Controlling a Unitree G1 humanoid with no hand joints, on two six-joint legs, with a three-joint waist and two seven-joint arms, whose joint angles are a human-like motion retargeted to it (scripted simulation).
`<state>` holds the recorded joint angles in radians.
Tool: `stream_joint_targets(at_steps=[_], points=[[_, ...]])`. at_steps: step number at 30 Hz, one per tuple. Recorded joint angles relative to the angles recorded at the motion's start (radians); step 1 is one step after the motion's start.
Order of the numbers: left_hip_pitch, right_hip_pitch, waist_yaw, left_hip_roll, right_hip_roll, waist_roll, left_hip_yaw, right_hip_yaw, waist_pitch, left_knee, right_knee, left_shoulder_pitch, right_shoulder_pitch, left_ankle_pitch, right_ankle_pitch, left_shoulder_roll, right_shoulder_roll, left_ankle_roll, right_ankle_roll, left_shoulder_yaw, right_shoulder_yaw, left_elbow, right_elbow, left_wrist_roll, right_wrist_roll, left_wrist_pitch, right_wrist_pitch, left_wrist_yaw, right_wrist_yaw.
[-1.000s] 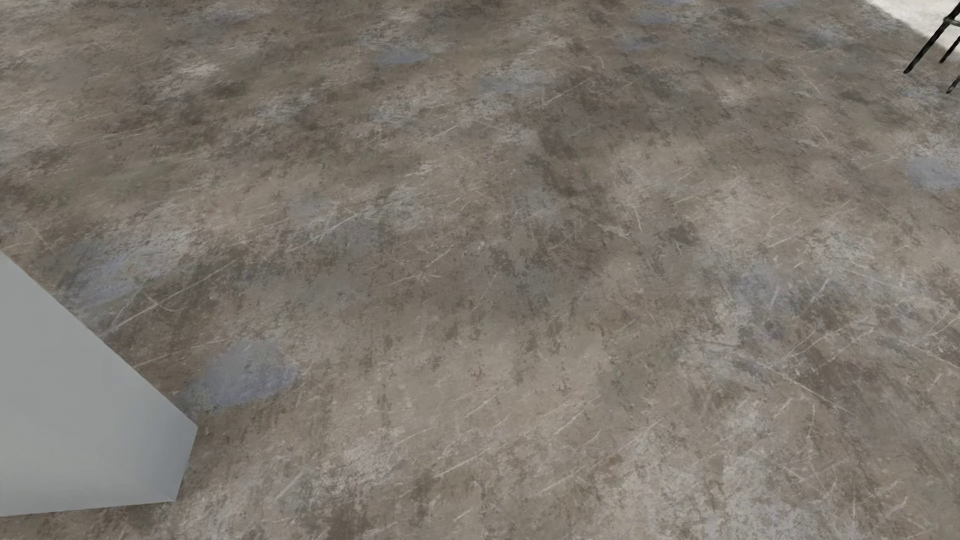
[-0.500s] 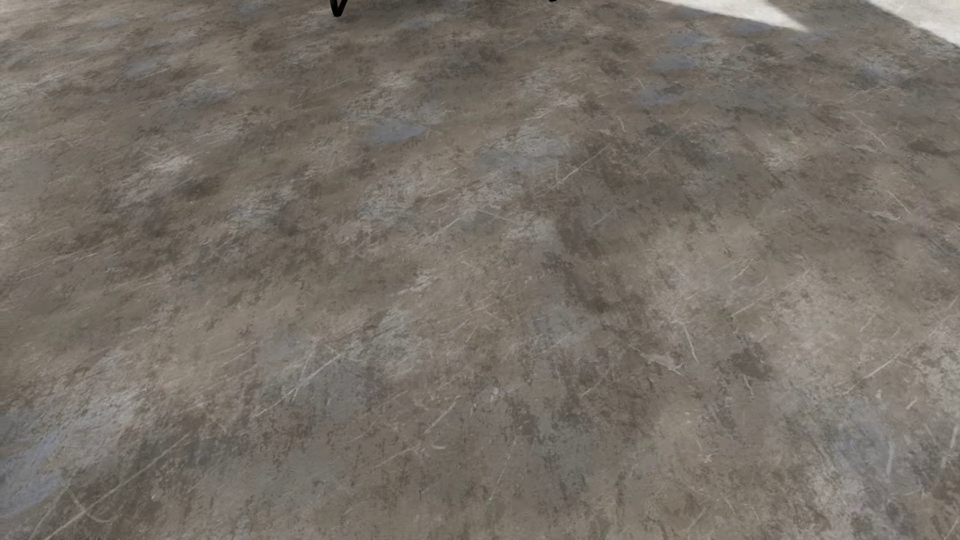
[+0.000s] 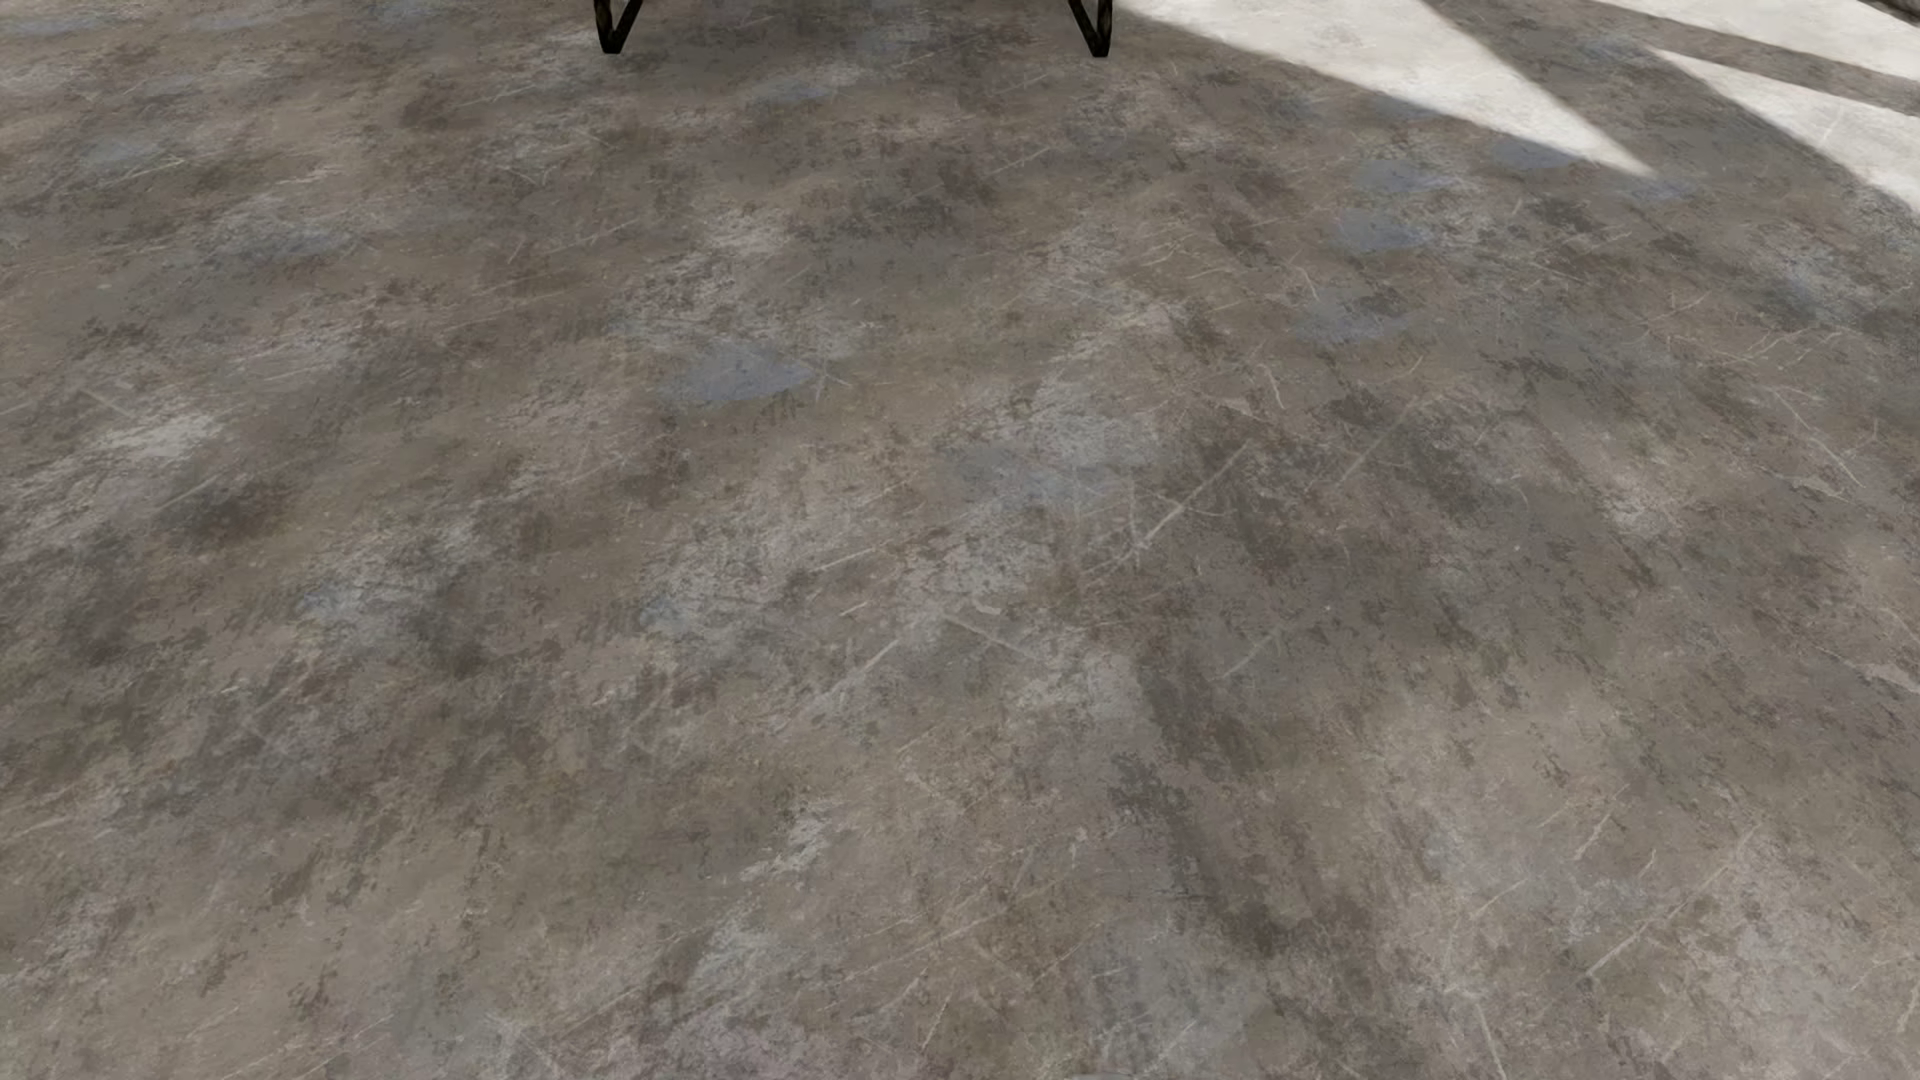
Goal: Walk towards the sofa
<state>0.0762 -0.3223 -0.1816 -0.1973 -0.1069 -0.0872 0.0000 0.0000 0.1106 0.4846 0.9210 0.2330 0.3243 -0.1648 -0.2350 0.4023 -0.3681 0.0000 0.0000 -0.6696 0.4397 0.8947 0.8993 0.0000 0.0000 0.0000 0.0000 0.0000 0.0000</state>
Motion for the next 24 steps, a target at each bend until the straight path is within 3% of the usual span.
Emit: stream_joint_targets(at_steps=[2, 3, 5, 6, 7, 8, 9, 11, 14, 15, 17, 18, 19, 20, 21, 22, 23, 24], points=[[0.102, -0.075, -0.059, 0.020, 0.001, 0.035, 0.000, 0.000, -0.025, -0.048, -0.362, -0.049, 0.037, -0.130, 0.078, 0.003, -0.012, 0.000, 0.000, 0.070, -0.030, -0.048, -0.004, 0.000, 0.000, 0.000, 0.000, 0.000, 0.000], [0.152, -0.114, -0.083, 0.034, -0.012, 0.047, 0.000, 0.000, -0.038, -0.052, -0.413, -0.057, 0.051, -0.171, 0.103, 0.011, -0.015, 0.000, 0.000, 0.107, -0.044, -0.083, 0.002, 0.000, 0.000, 0.000, 0.000, 0.000, 0.000], [0.223, -0.152, -0.152, 0.051, -0.029, 0.090, 0.000, 0.000, -0.045, 0.036, -0.294, -0.067, 0.081, -0.185, 0.163, 0.011, -0.030, 0.000, 0.000, 0.120, -0.036, -0.106, 0.021, 0.000, 0.000, 0.000, 0.000, 0.000, 0.000], [0.198, -0.181, -0.168, 0.076, -0.003, 0.124, 0.000, 0.000, -0.051, 0.177, -0.178, -0.068, 0.091, -0.054, 0.196, 0.006, -0.020, 0.000, 0.000, 0.194, -0.081, -0.136, 0.037, 0.000, 0.000, 0.000, 0.000, 0.000, 0.000], [0.145, -0.140, -0.171, 0.091, 0.007, 0.154, 0.000, 0.000, -0.041, 0.387, -0.110, -0.059, 0.075, 0.170, 0.163, -0.023, -0.024, 0.000, 0.000, 0.135, -0.044, -0.084, 0.080, 0.000, 0.000, 0.000, 0.000, 0.000, 0.000], [0.054, -0.102, -0.132, 0.097, 0.009, 0.156, 0.000, 0.000, -0.033, 0.591, -0.076, -0.061, 0.060, 0.323, 0.113, -0.031, -0.015, 0.000, 0.000, 0.111, -0.038, -0.073, 0.107, 0.000, 0.000, 0.000, 0.000, 0.000, 0.000], [-0.049, -0.039, -0.087, 0.116, 0.008, 0.159, 0.000, 0.000, -0.024, 0.717, -0.086, -0.066, 0.048, 0.381, 0.079, -0.039, -0.002, 0.000, 0.000, 0.068, -0.032, -0.062, 0.117, 0.000, 0.000, 0.000, 0.000, 0.000, 0.000], [-0.264, 0.141, 0.005, 0.113, -0.033, 0.126, 0.000, 0.000, -0.015, 0.718, -0.178, -0.052, 0.039, 0.381, 0.046, -0.075, 0.018, 0.000, 0.000, 0.050, -0.019, 0.006, 0.083, 0.000, 0.000, 0.000, 0.000, 0.000, 0.000], [-0.519, 0.403, 0.186, 0.119, -0.072, 0.065, 0.000, 0.000, -0.024, 0.353, -0.325, 0.035, 0.051, 0.438, -0.057, -0.063, 0.004, 0.000, 0.000, 0.016, 0.002, 0.003, -0.072, 0.000, 0.000, 0.000, 0.000, 0.000, 0.000], [-0.585, 0.477, 0.242, 0.134, -0.072, 0.065, 0.000, 0.000, -0.026, 0.216, -0.350, 0.060, 0.045, 0.370, -0.085, -0.051, -0.012, 0.000, 0.000, 0.023, -0.008, 0.003, -0.121, 0.000, 0.000, 0.000, 0.000, 0.000, 0.000], [-0.670, 0.580, 0.367, 0.192, -0.070, 0.062, 0.000, 0.000, -0.038, 0.027, -0.364, 0.111, 0.004, 0.047, -0.123, -0.037, -0.052, 0.000, 0.000, 0.023, 0.009, 0.040, -0.159, 0.000, 0.000, 0.000, 0.000, 0.000, 0.000], [-0.681, 0.629, 0.425, 0.234, -0.081, 0.050, 0.000, 0.000, -0.032, 0.006, -0.357, 0.141, -0.020, -0.047, -0.104, -0.020, -0.058, 0.000, 0.000, 0.014, 0.014, 0.055, -0.153, 0.000, 0.000, 0.000, 0.000, 0.000, 0.000], [-0.722, 0.670, 0.458, 0.251, -0.101, 0.031, 0.000, 0.000, -0.040, 0.038, -0.350, 0.171, -0.033, 0.134, -0.045, -0.018, -0.060, 0.000, 0.000, 0.019, 0.009, 0.090, -0.138, 0.000, 0.000, 0.000, 0.000, 0.000, 0.000], [-0.787, 0.684, 0.451, 0.229, -0.129, 0.003, 0.000, 0.000, -0.051, 0.143, -0.315, 0.186, -0.033, 0.397, 0.068, -0.015, -0.052, 0.000, 0.000, -0.011, -0.021, 0.117, -0.128, 0.000, 0.000, 0.000, 0.000, 0.000, 0.000], [-0.811, 0.646, 0.429, 0.166, -0.163, -0.048, 0.000, 0.000, -0.060, 0.230, -0.222, 0.179, -0.028, 0.468, 0.237, -0.016, -0.035, 0.000, 0.000, -0.052, -0.036, 0.156, -0.100, 0.000, 0.000, 0.000, 0.000, 0.000, 0.000], [-0.770, 0.594, 0.393, 0.125, -0.144, -0.049, 0.000, 0.000, -0.054, 0.282, -0.078, 0.162, -0.018, 0.422, 0.374, -0.016, -0.026, 0.000, 0.000, -0.085, -0.036, 0.176, -0.059, 0.000, 0.000, 0.000, 0.000, 0.000, 0.000], [-0.730, 0.479, 0.361, 0.074, -0.132, -0.055, 0.000, 0.000, -0.055, 0.312, 0.108, 0.150, -0.021, 0.383, 0.394, -0.014, -0.024, 0.000, 0.000, -0.067, -0.010, 0.159, -0.036, 0.000, 0.000, 0.000, 0.000, 0.000, 0.000], [-0.626, 0.406, 0.313, 0.018, -0.136, -0.061, 0.000, 0.000, -0.029, 0.289, 0.272, 0.135, -0.028, 0.352, 0.294, -0.028, -0.022, 0.000, 0.000, -0.015, 0.011, 0.153, -0.025, 0.000, 0.000, 0.000, 0.000, 0.000, 0.000]])
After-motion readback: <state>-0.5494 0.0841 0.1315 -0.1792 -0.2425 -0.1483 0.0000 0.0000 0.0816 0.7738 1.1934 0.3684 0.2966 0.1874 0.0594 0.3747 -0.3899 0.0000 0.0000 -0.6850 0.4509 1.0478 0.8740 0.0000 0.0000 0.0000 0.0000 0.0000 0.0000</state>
